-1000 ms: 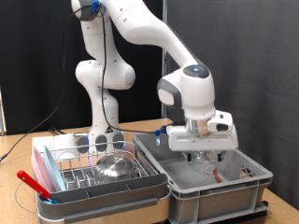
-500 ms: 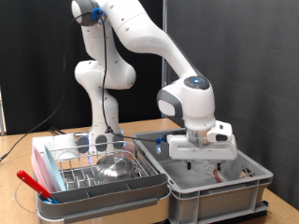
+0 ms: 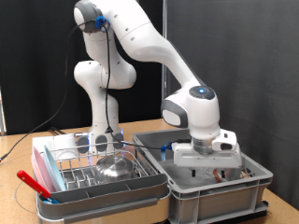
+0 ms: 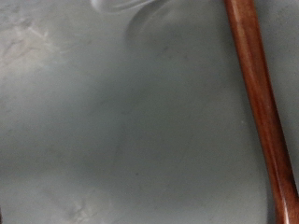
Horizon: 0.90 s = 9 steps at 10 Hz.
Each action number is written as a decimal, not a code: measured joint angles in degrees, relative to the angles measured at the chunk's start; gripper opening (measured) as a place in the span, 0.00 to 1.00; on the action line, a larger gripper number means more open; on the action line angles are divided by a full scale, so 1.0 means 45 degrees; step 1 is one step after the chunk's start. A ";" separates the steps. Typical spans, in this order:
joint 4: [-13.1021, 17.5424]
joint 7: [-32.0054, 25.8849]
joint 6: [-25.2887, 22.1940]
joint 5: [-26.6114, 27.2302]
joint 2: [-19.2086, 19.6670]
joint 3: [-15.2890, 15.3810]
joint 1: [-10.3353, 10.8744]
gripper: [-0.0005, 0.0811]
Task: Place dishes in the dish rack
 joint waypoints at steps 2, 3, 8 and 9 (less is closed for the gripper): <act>0.0330 0.0277 -0.0035 -0.0069 0.0359 -0.0387 0.0527 1.00; 0.0500 0.0368 -0.0073 -0.0070 0.0516 -0.0545 0.0746 1.00; 0.1115 0.0871 -0.0689 -0.0070 0.0985 -0.1231 0.1553 1.00; 0.1172 0.0885 -0.0717 -0.0070 0.0986 -0.1331 0.1661 1.00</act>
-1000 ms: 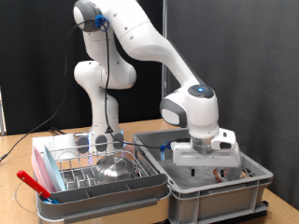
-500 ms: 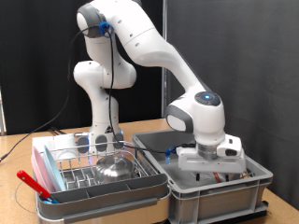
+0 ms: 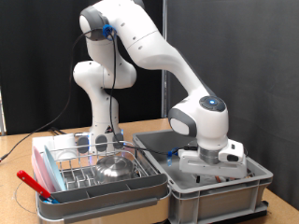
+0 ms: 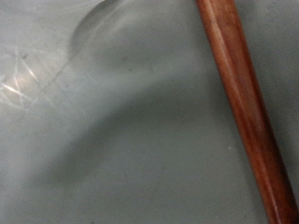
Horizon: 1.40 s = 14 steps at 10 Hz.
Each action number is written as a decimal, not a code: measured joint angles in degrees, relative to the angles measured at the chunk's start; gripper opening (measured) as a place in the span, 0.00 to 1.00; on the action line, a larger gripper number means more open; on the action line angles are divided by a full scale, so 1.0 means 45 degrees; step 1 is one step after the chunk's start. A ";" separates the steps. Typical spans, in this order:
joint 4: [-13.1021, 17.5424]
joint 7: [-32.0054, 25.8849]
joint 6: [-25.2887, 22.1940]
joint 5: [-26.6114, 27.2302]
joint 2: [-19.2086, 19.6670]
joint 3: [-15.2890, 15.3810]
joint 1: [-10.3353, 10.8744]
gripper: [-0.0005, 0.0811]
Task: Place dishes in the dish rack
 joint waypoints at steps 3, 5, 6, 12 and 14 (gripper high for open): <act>0.0155 0.0032 -0.0114 0.0002 0.0028 -0.0166 0.0192 1.00; 0.0460 0.0172 -0.0911 0.0066 0.0063 -0.0233 0.0319 1.00; 0.0625 0.0274 -0.1333 0.0072 0.0083 -0.0259 0.0376 1.00; 0.1379 0.0314 -0.2210 0.0069 0.0334 -0.0575 0.0741 1.00; 0.1531 0.0314 -0.2432 0.0069 0.0344 -0.0739 0.0917 1.00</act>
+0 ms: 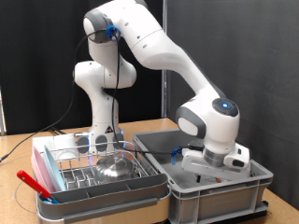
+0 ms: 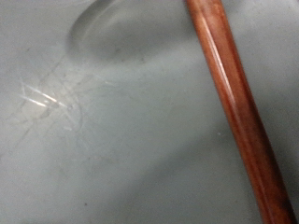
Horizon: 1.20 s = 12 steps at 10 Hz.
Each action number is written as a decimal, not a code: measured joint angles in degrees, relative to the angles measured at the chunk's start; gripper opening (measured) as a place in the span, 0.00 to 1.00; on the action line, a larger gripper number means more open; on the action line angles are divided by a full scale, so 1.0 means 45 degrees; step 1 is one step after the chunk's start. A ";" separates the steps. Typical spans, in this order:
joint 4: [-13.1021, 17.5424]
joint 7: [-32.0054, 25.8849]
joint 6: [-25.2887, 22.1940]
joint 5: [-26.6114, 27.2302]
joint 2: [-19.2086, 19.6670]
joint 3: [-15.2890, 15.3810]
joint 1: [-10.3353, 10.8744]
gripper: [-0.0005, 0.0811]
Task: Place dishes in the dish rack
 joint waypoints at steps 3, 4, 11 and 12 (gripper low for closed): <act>0.0152 0.0001 -0.0090 0.0001 0.0022 -0.0273 0.0266 1.00; 0.0188 0.0027 -0.0098 0.0001 0.0035 -0.0357 0.0345 1.00; 0.0694 0.0595 -0.1054 -0.0035 0.0216 -0.0821 0.0771 1.00; 0.0751 0.0588 -0.1390 -0.0166 0.0189 -0.0823 0.0791 1.00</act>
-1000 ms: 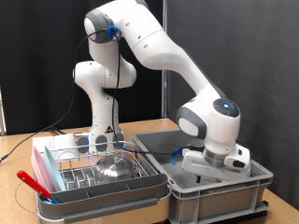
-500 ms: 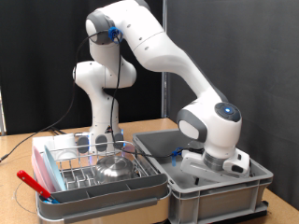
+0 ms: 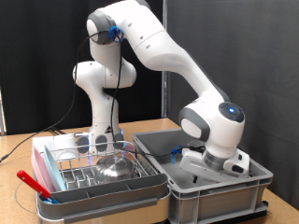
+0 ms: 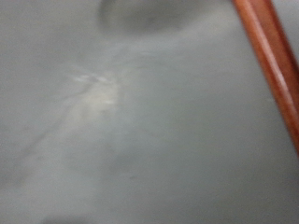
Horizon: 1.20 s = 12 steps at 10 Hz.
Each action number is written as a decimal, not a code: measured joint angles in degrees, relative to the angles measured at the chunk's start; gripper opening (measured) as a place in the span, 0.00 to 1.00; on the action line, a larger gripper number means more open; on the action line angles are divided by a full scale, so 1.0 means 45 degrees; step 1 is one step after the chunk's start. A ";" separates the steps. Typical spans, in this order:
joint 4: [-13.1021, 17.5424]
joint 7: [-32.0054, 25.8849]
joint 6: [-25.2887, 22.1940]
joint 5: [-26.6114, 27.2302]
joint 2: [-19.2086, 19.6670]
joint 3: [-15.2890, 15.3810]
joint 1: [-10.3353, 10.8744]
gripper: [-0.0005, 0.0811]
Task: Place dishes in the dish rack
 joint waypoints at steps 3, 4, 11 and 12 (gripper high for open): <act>-0.0245 -0.0028 -0.1052 -0.0429 -0.0366 0.0009 0.0016 1.00; -0.0473 -0.0079 -0.1185 -0.0438 -0.0555 0.0008 -0.0020 1.00; -0.2018 -0.1694 0.2618 0.1066 -0.1232 0.1485 -0.1298 1.00; -0.1962 -0.1519 0.2329 0.0842 -0.1263 0.1433 -0.1214 1.00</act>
